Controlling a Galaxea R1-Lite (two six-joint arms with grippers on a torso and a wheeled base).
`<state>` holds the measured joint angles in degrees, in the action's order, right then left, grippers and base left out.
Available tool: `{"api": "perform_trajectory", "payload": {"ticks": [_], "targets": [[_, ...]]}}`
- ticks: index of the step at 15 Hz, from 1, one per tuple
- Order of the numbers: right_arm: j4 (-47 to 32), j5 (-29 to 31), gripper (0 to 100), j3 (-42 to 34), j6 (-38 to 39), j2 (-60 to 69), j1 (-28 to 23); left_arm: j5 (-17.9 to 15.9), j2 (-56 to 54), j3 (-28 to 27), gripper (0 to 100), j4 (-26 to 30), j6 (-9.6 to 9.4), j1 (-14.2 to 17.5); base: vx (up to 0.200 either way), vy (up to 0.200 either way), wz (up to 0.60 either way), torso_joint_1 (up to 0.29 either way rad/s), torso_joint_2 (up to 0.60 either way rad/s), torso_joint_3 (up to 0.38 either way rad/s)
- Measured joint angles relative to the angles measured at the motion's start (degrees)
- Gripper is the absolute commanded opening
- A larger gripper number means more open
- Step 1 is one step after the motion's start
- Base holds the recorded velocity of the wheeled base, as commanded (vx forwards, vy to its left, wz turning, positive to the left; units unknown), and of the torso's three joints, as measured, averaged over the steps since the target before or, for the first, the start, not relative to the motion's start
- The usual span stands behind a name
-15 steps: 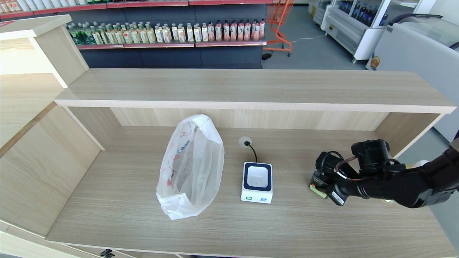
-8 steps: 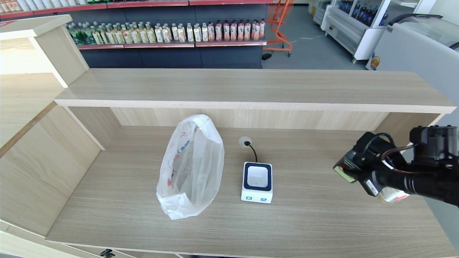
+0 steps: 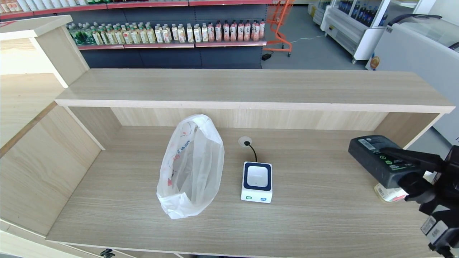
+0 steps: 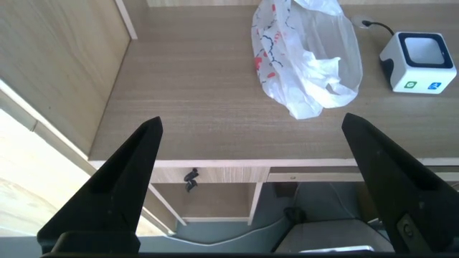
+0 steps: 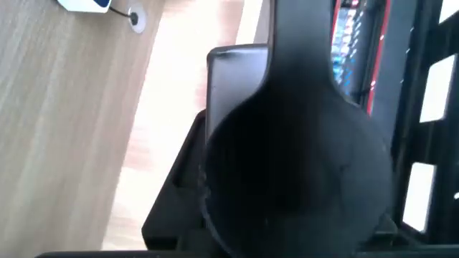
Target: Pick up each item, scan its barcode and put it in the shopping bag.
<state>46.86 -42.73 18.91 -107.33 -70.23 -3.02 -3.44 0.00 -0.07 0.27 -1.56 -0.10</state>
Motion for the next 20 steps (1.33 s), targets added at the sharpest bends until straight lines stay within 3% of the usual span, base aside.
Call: {"api": "perform_trajectory", "payload": {"ticks": [2, 4, 5, 8, 10, 20], "targets": [[-0.7, -11.2, 0, -0.2, -18.6, -0.1, 1.4, 0.0, 0.0, 0.0, 100, 0.0, 0.0, 0.0, 0.0, 0.0, 0.0, 0.0, 0.0, 0.0], [-4.1, -24.0, 0, -0.3, -31.6, -1.8, 3.7, 0.0, 0.0, 0.0, 100, 0.0, -0.02, 0.0, 0.0, 0.0, 0.0, 0.0, 0.0, 0.0], [-6.2, -26.8, 0, -0.4, -36.3, -3.2, 5.8, 0.0, 0.0, 0.0, 100, 0.0, -0.02, 0.0, 0.0, 0.0, 0.0, 0.0, 0.0, 0.0], [-10.2, -29.5, 0, -0.2, -44.5, -7.6, 16.0, 0.0, 0.0, 0.0, 100, 0.0, 0.0, 0.0, 0.0, 0.0, 0.0, 0.0, 0.0, 0.0], [-10.5, -31.5, 0, 0.0, -48.8, -9.8, 19.7, 0.0, 0.0, 0.0, 100, 0.0, -0.02, 0.0, 0.0, 0.0, 0.0, 0.0, 0.0, 0.0], [-9.2, -32.2, 0, 1.6, -51.0, -21.6, 21.3, 0.0, 0.0, 0.0, 100, 0.0, -0.02, 0.0, 0.0, 0.0, 0.0, 0.0, 0.0, 0.0]]}}
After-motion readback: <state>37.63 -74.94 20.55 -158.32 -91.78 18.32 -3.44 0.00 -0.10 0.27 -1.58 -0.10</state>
